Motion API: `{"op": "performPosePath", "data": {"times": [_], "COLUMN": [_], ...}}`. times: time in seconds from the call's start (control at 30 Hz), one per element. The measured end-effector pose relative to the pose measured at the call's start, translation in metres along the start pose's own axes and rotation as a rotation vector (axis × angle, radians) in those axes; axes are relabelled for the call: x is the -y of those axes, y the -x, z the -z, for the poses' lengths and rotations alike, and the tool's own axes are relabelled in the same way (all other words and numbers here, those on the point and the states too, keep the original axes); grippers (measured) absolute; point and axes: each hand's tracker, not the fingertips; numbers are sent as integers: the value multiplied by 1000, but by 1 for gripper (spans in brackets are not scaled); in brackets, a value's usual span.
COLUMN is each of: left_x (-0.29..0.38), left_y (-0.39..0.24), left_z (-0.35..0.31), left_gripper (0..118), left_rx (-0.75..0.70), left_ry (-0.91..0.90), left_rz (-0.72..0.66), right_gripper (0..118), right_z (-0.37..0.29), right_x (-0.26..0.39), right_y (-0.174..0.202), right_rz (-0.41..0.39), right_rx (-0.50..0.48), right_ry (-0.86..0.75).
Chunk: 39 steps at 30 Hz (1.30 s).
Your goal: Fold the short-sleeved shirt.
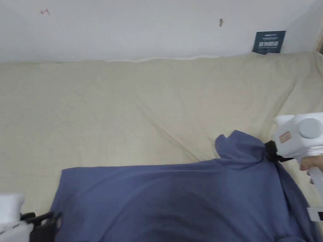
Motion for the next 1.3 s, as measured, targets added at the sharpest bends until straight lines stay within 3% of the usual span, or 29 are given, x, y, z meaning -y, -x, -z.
{"op": "performPosePath", "data": {"times": [0.03,0.07,0.2,0.37,0.67,0.7,0.8,0.87,0.9,0.93,1.07,1.3], "left_x": [-8,-19,-67,-100,-116,-111,-109,-110,-111,-111,-109,-124], "left_y": [3,5,11,9,11,10,3,-3,-11,-14,-12,0], "left_z": [13,28,85,152,204,198,188,177,167,166,175,129], "left_gripper": [110,116,116,116,112,111,92,43,7,5,5,5], "left_rx": [6,3,37,-55,-45,-77,-85,-70,-27,14,-49,0], "left_ry": [-8,4,120,227,288,226,217,185,173,178,200,132], "left_rz": [-15,-21,-133,-27,-74,-47,-37,7,22,11,70,31], "right_gripper": [1,1,1,1,1,1,1,1,1,1,1,1], "right_z": [0,0,2,7,11,11,9,8,7,7,0,-32], "right_x": [1,3,6,7,5,5,7,7,7,7,6,9], "right_y": [-1,-3,-7,-5,-4,-4,-3,-1,0,1,1,-6], "right_rz": [0,0,-3,-11,-49,-50,-45,-52,-56,-56,-48,-24], "right_rx": [-1,0,-7,-6,-14,-15,-17,-16,-18,-22,-37,-73], "right_ry": [0,0,2,9,15,14,15,15,11,11,0,-49]}}
